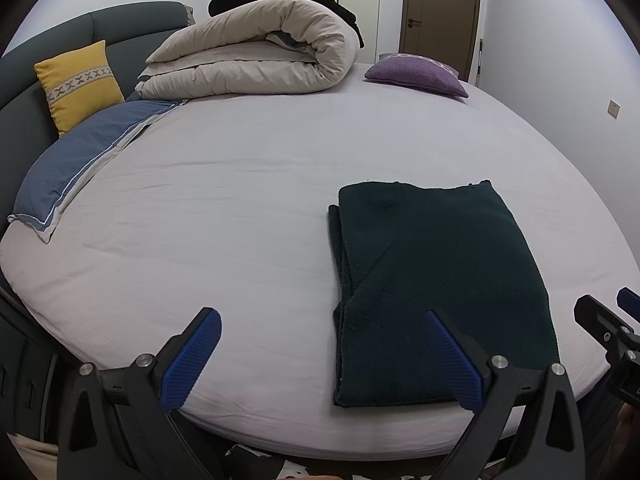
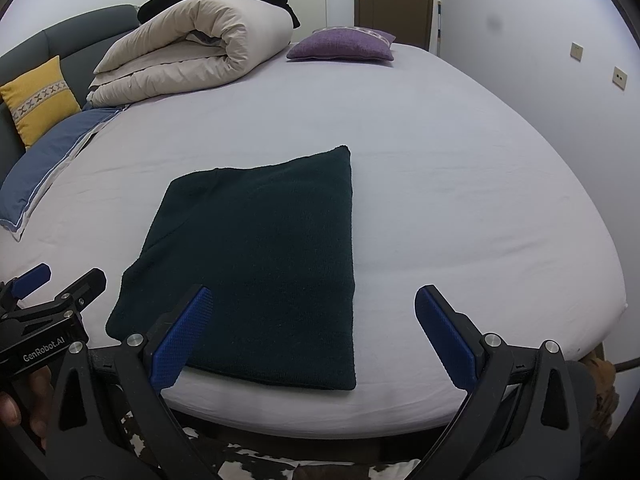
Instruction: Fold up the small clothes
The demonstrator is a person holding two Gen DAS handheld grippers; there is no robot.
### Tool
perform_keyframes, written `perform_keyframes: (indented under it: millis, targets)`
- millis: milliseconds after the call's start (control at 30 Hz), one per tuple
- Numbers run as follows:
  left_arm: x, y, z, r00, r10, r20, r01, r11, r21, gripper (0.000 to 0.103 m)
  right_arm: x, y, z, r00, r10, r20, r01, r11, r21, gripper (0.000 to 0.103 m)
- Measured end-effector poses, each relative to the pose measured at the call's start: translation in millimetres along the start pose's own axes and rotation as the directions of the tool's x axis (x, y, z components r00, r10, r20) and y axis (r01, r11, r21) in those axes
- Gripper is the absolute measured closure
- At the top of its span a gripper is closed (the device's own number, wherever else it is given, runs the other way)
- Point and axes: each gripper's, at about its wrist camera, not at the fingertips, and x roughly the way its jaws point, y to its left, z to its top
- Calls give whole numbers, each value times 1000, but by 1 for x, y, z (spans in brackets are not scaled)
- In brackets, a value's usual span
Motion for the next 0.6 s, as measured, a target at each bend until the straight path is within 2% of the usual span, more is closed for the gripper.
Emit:
perform_keyframes:
  millis: [600]
  targets:
    - [0,-1,-1,1000,1,2,-1,1000,2,0,1,-1,0,1000,2,0,-2,1000,1,0]
